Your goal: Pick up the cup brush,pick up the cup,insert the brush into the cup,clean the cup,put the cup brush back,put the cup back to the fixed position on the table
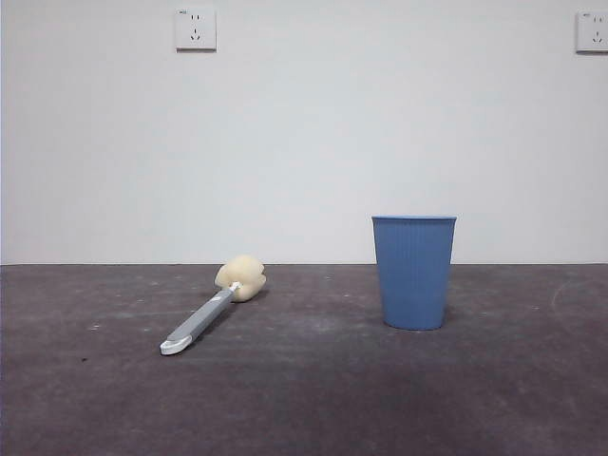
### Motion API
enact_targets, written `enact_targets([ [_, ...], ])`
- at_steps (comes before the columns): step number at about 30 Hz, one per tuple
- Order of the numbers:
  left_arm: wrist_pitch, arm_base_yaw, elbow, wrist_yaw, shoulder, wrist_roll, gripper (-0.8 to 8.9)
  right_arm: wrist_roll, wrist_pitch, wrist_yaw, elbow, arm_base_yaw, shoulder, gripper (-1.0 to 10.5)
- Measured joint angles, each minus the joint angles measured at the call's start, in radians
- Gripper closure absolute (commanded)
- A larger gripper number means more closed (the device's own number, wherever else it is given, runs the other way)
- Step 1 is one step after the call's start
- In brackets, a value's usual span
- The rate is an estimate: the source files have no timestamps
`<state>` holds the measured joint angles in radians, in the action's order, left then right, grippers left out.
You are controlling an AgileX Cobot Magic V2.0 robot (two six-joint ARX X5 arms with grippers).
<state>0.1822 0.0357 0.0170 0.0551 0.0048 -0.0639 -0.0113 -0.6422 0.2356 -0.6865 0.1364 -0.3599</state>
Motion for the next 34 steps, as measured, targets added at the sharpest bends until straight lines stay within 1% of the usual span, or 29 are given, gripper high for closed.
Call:
enact_targets([
  [2,0.000,0.000,0.000,0.000,0.000,0.000,8.17,0.029,0.051,0.000,0.061,-0.062,0.056,9.5],
  [6,0.000,0.000,0.000,0.000,0.000,0.000,8.17,0.051,0.185,0.000,0.229,-0.150,0.172,9.5],
  [10,0.000,0.000,0.000,0.000,0.000,0.000,8.17,0.052,0.332,0.000,0.376,-0.185,0.241,9.5],
  [15,0.000,0.000,0.000,0.000,0.000,0.000,8.17,0.028,0.450,-0.004,0.517,-0.200,0.323,9.5],
  [21,0.000,0.000,0.000,0.000,0.000,0.000,8.17,-0.023,0.463,-0.004,0.623,-0.200,0.356,9.5],
  [34,0.000,0.000,0.000,0.000,0.000,0.000,8.17,-0.091,0.479,-0.002,0.665,-0.200,0.356,9.5],
])
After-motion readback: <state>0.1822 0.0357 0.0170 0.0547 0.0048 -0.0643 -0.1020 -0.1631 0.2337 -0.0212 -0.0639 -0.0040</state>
